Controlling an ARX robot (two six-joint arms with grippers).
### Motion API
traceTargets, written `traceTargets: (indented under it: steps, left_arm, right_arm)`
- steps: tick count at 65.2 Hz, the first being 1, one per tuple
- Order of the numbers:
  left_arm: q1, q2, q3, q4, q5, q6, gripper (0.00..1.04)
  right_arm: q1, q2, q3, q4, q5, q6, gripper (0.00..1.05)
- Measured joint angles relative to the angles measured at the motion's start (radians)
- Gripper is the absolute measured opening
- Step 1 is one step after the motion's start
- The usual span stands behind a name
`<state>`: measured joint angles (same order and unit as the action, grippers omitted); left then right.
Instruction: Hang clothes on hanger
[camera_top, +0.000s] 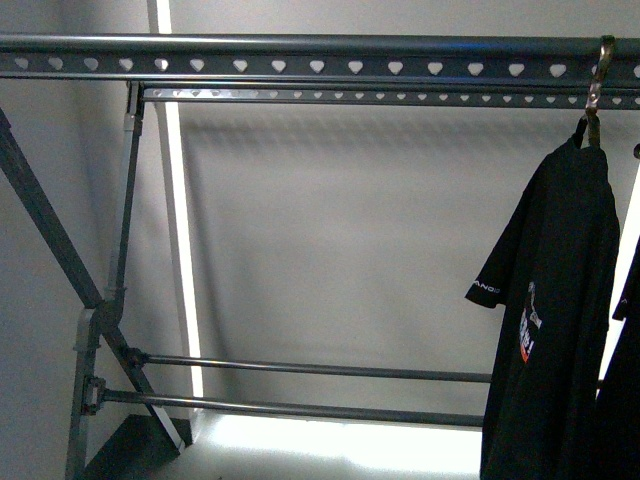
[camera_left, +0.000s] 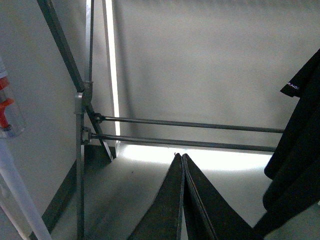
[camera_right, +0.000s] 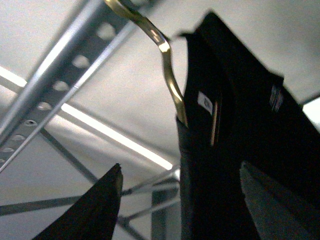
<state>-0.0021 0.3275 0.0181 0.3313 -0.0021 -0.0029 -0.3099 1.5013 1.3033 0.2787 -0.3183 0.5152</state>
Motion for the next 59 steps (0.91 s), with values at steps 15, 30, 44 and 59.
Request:
traceTargets:
  steps: [15,30,44,59]
  left_arm:
    - [0.000,-0.078,0.000,-0.077,0.000,0.000,0.04]
    - [0.000,-0.140,0.000,-0.138,0.001,0.000,0.04]
    - [0.000,-0.320,0.000,-0.326,0.001,0.000,0.04]
    - [0.000,-0.323,0.000,-0.328,0.000,0.000,0.04]
  right_arm:
    - [-0.018,-0.540,-0.612,0.336,0.042,-0.345,0.97]
    - [0.024,-1.019,-1.007,-0.081,0.042,-0.491,0.67]
    - [0.134,-1.127,-1.121,-0.089,0.151,-0.510,0.23]
    - [0.266,-1.205,-1.188,-0.102,0.304,-0.513,0.02]
